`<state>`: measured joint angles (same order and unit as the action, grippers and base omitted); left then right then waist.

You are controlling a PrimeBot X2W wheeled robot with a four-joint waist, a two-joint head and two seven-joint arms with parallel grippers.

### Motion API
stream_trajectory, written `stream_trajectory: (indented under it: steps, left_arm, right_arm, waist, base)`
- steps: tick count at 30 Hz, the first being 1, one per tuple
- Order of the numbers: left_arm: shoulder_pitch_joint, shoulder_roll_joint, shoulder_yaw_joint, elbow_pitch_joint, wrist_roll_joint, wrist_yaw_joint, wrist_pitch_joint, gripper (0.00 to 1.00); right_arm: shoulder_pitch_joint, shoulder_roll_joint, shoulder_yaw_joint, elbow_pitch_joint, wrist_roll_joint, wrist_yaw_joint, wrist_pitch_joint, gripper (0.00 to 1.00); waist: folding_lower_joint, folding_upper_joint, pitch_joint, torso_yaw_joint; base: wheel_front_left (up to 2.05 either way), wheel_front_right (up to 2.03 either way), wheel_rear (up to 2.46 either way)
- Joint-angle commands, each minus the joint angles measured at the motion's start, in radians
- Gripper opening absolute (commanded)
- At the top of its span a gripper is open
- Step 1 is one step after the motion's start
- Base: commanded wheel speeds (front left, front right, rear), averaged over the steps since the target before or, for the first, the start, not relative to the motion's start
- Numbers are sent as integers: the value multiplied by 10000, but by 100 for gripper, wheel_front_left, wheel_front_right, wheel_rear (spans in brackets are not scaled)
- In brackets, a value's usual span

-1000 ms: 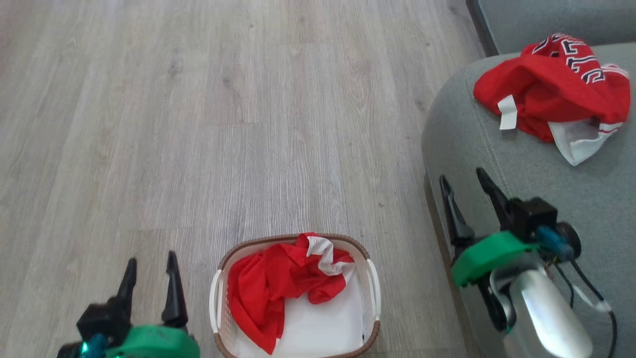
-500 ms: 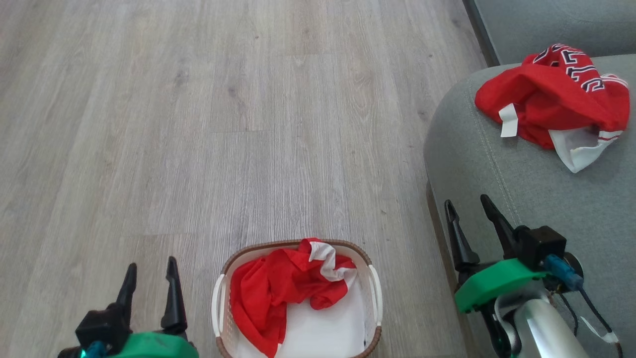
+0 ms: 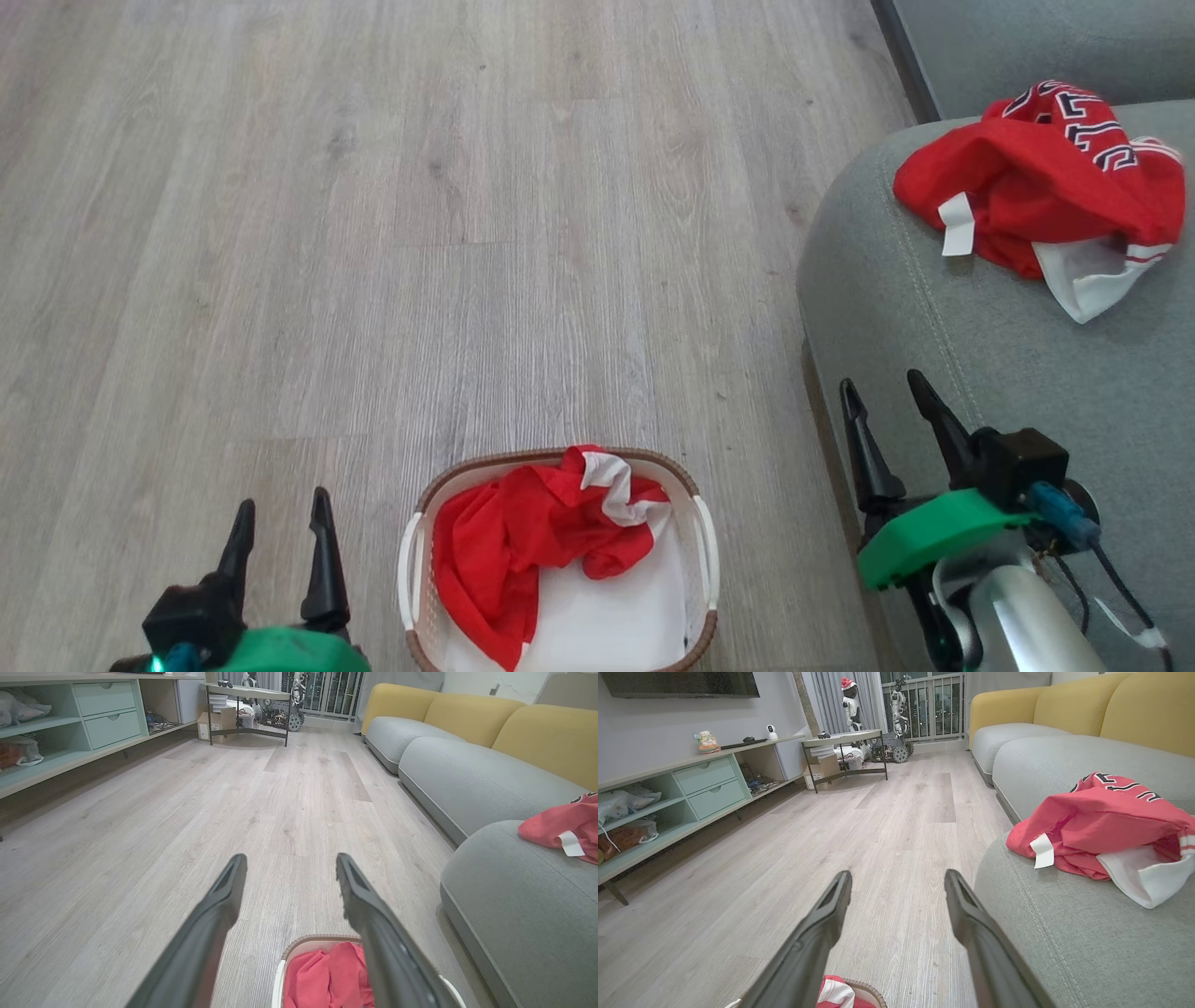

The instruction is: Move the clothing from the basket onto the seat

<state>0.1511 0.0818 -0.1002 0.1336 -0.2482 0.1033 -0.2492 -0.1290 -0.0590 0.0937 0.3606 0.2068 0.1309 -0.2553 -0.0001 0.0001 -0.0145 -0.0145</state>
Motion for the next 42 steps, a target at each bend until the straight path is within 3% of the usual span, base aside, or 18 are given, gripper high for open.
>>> stream_trajectory:
  steps: [1, 18, 30, 42]
  left_arm:
    - [-293, -32, 406, -264, 100, -86, -126, 100]
    - [-629, -197, 96, 208, 439, -458, -126, 100]
    - [-3317, -277, -1604, 3047, 1074, -1143, -123, 100]
    - [-6612, -312, -3397, 6302, 1212, -1411, -125, 100]
  right_arm:
    - [-220, 87, 162, -285, 69, -2, -65, 100]
    - [-204, 87, -356, -462, -84, -2, -65, 100]
    - [-925, 87, -994, -1190, -487, -2, -65, 100]
    - [-2215, 87, -645, -2096, -434, -2, -65, 100]
  waist:
    - [1, -1, 7, 15]
    - [1, -1, 353, 89]
    - [1, -1, 2568, -39]
    - [1, -1, 5330, -1004]
  base:
    - [0, 0, 0]
    - [0, 0, 0]
    - [0, 0, 0]
    - [0, 0, 0]
